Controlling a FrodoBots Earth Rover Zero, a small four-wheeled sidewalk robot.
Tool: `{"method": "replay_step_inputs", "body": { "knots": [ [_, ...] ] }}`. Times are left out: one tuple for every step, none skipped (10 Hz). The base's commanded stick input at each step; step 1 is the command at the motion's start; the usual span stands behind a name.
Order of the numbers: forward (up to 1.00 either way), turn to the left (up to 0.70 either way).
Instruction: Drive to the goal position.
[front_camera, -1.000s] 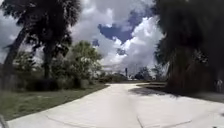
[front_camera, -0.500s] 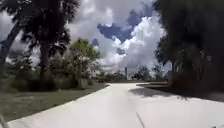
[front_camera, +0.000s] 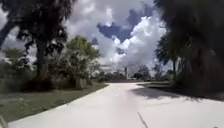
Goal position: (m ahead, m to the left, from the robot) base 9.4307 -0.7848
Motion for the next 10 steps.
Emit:
{"method": "replay_step_inputs", "body": {
  "knots": [
    [0.7,-0.05],
    [0.7,0.0],
    [0.7,0.0],
    [0.7,0.0],
    [0.7,0.0],
    [0.7,0.0],
    [0.7,0.0],
    [0.7,0.0],
    [0.7,0.0],
    [0.7,0.0]
  ]
}}
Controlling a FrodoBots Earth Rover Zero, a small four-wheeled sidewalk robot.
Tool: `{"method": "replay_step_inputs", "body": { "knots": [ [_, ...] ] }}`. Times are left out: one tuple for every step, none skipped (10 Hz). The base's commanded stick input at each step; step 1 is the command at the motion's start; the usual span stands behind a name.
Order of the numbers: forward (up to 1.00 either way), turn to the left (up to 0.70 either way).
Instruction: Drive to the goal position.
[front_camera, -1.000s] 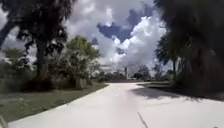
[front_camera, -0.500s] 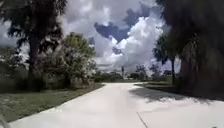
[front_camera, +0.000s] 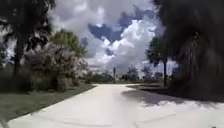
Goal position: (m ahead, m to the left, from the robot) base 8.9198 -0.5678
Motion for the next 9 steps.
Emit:
{"method": "replay_step_inputs", "body": {
  "knots": [
    [0.7,0.0],
    [0.7,0.0],
    [0.7,0.0],
    [0.7,0.0],
    [0.7,0.0],
    [0.7,0.0],
    [0.7,0.0],
    [0.7,0.0],
    [0.7,0.0]
  ]
}}
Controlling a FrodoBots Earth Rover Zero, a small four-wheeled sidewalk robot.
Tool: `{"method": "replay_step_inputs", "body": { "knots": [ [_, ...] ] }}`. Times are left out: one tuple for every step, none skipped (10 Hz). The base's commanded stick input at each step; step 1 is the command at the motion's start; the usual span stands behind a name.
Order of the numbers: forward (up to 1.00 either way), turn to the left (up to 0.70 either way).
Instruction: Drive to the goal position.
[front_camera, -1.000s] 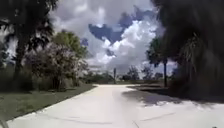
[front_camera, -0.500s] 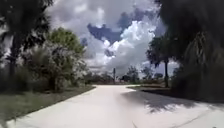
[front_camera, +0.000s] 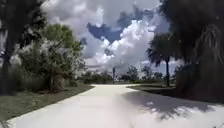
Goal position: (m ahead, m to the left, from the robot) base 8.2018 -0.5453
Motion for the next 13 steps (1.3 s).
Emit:
{"method": "replay_step_inputs", "body": {
  "knots": [
    [0.7,0.0],
    [0.7,0.0],
    [0.7,0.0],
    [0.7,0.0],
    [0.7,0.0],
    [0.7,0.0],
    [0.7,0.0],
    [0.7,0.0],
    [0.7,0.0],
    [0.7,0.0],
    [0.7,0.0],
    [0.7,0.0],
    [0.7,0.0]
  ]
}}
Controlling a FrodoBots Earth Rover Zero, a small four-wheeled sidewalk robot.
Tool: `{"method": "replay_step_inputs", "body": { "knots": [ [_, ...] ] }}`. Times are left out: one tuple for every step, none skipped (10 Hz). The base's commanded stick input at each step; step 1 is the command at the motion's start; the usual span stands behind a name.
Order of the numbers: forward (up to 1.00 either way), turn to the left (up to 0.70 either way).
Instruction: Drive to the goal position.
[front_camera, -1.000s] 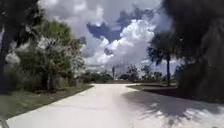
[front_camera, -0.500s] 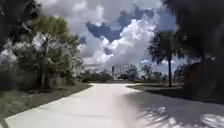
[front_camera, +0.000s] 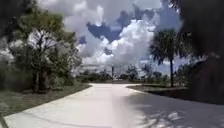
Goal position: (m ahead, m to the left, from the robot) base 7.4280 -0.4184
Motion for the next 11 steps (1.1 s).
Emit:
{"method": "replay_step_inputs", "body": {
  "knots": [
    [0.7,0.0],
    [0.7,0.0],
    [0.7,0.0],
    [0.7,0.0],
    [0.7,0.0],
    [0.7,0.0],
    [0.7,0.0],
    [0.7,0.0],
    [0.7,0.0],
    [0.7,0.0],
    [0.7,0.0]
  ]
}}
